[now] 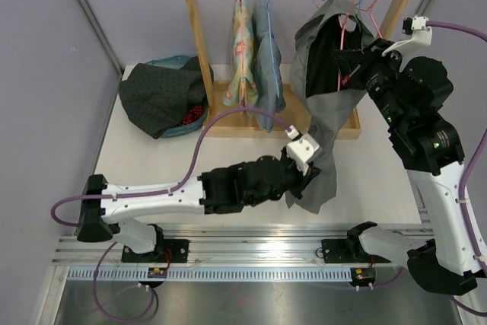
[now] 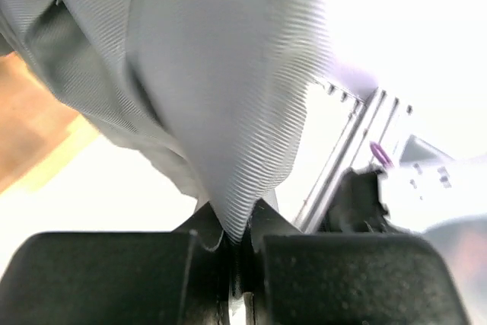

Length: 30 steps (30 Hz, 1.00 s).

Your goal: Remove the skirt from the hanger

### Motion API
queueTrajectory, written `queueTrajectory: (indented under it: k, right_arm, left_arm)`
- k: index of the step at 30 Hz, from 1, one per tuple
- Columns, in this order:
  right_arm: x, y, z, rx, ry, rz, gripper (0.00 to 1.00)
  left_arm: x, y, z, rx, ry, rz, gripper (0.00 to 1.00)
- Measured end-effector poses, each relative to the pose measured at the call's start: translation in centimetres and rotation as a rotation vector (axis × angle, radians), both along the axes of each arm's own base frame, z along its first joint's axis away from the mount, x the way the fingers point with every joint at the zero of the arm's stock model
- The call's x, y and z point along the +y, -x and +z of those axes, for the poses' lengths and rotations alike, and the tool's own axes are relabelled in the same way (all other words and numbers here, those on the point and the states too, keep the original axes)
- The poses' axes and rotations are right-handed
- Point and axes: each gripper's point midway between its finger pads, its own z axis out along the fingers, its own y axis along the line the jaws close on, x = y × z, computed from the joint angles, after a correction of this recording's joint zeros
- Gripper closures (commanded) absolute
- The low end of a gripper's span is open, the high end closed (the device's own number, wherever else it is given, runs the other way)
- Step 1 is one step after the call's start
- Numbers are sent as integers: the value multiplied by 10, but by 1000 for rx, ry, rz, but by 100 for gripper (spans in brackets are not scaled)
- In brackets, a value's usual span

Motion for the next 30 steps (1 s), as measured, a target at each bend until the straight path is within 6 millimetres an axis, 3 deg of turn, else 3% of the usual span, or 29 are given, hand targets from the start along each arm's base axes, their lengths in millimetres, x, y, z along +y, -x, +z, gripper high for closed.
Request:
queueTrajectory:
  k: [5, 9, 13, 19, 22, 27, 30]
  right_arm:
    - [-7, -7, -2, -1, 21, -52, 100]
    - [-13, -12, 1, -20, 39, -94, 100]
    - [-12, -10, -5, -2, 61, -92, 100]
    - [-17, 3, -2, 2, 32, -91, 100]
    - [-21, 24, -1, 15, 0, -64, 100]
    - [-37, 83, -13, 60, -46, -16, 100]
    - [-51, 118, -20, 81, -59, -13, 100]
  left_arm:
    - [15, 63, -17, -29, -31, -34, 100]
    - [25, 110, -53, -38, -109, -46, 100]
    - [36, 120, -82, -35, -175, 0, 100]
    - [47, 104, -90, -41, -220, 77, 100]
    - [47, 79, -80, -46, -250, 130, 100]
    - [55, -5, -26, -39, -218, 299, 100]
    - [78, -58, 14, -43, -184, 432, 100]
